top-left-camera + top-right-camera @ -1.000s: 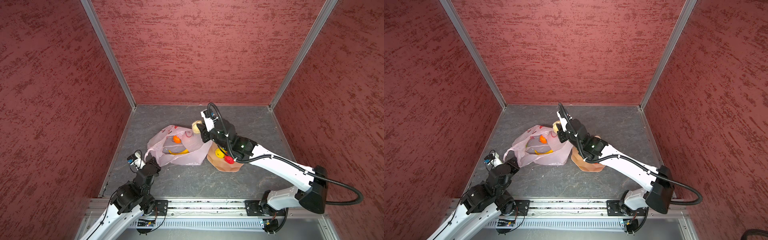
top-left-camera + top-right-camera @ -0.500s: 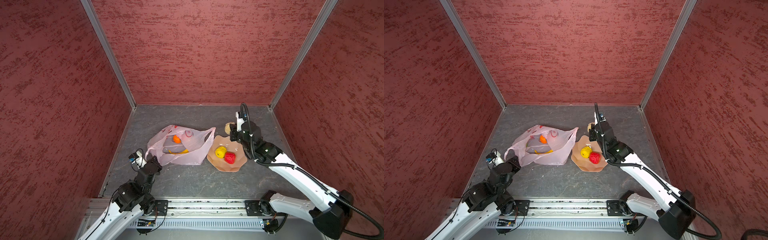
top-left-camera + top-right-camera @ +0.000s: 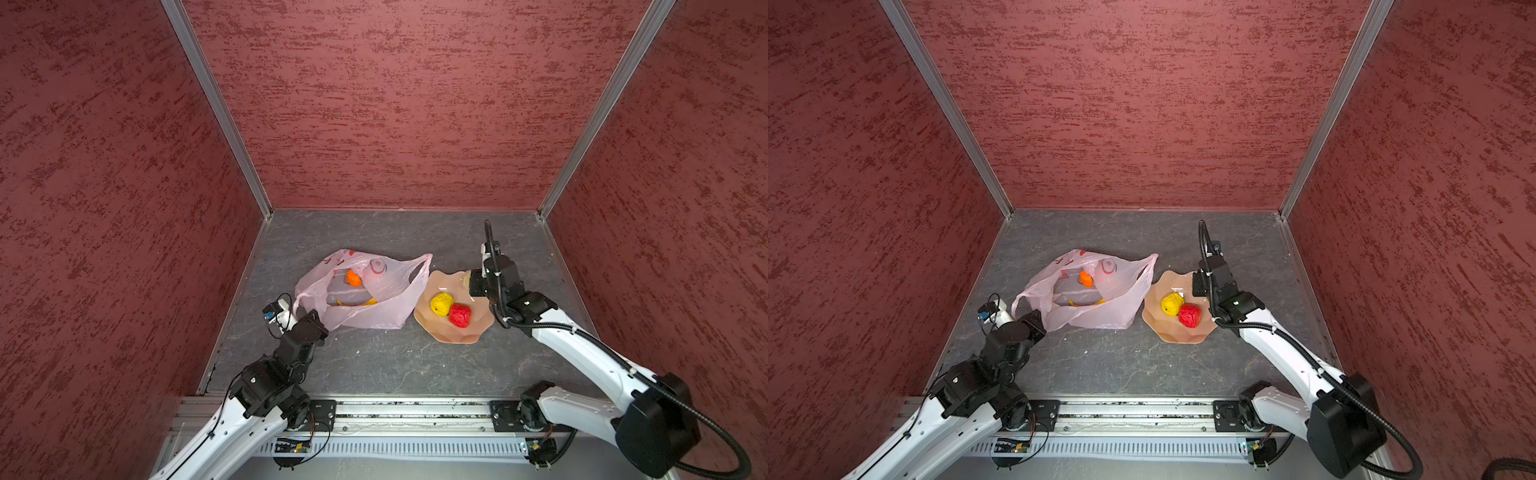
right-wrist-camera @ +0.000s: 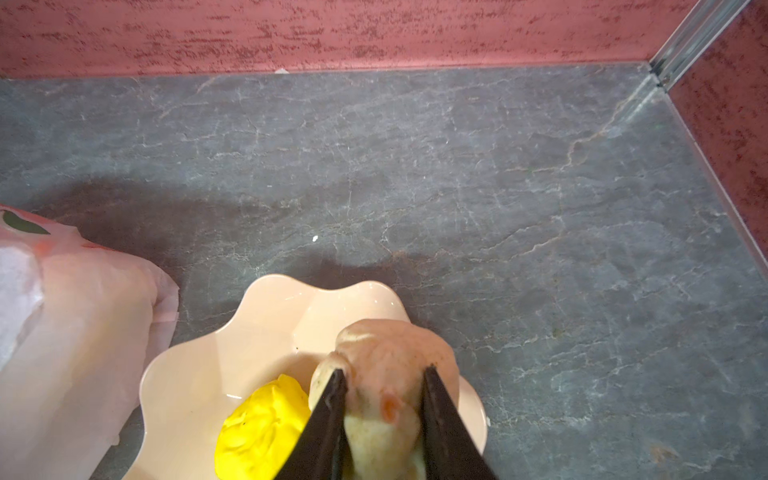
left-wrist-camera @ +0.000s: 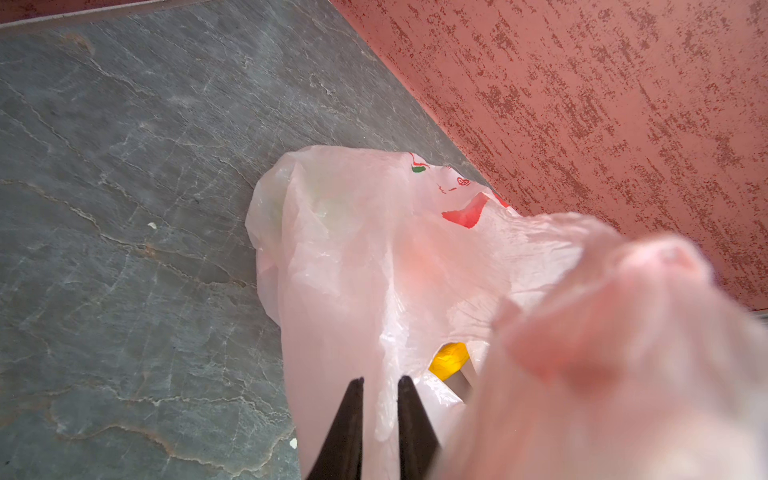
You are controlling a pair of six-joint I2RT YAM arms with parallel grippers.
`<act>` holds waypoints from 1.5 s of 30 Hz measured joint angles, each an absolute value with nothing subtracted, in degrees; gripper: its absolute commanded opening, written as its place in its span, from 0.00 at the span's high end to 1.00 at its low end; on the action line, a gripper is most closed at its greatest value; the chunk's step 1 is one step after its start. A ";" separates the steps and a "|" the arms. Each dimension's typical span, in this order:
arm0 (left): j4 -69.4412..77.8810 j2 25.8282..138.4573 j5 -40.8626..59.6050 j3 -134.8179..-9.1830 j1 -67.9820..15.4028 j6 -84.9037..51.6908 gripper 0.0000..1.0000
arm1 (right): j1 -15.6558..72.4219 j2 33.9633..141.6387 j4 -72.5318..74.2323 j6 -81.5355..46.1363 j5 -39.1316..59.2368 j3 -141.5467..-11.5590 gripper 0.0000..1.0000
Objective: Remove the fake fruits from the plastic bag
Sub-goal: 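Lower the pale fruit into the peach bowl and open the right gripper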
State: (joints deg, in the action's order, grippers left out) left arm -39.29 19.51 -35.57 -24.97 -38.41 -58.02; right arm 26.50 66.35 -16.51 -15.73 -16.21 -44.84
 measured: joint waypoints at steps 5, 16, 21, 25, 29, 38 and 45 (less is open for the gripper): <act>-39.29 19.51 -35.40 -24.97 -38.41 -58.02 0.82 | 26.44 68.84 -15.07 -16.60 -15.09 -43.75 0.72; -38.96 19.99 -35.24 -24.97 -38.41 -58.04 0.81 | 26.39 72.42 -11.73 -18.02 -13.65 -41.87 0.72; -38.94 19.99 -34.96 -24.97 -38.41 -58.02 0.81 | 26.37 73.34 -10.70 -18.33 -13.02 -41.41 0.72; -38.94 19.97 -34.94 -24.97 -38.41 -58.04 0.81 | 26.37 74.28 -9.93 -18.65 -12.58 -41.19 0.72; -38.94 19.97 -34.92 -24.97 -38.41 -58.04 0.81 | 26.35 75.31 -9.15 -18.72 -12.05 -40.93 0.72; -38.94 19.97 -34.92 -24.97 -38.41 -58.04 0.81 | 26.35 76.18 -8.16 -19.27 -11.55 -40.40 0.72; -38.94 19.88 -34.92 -24.97 -38.41 -58.04 0.81 | 26.35 76.53 -7.70 -19.44 -11.14 -40.40 0.69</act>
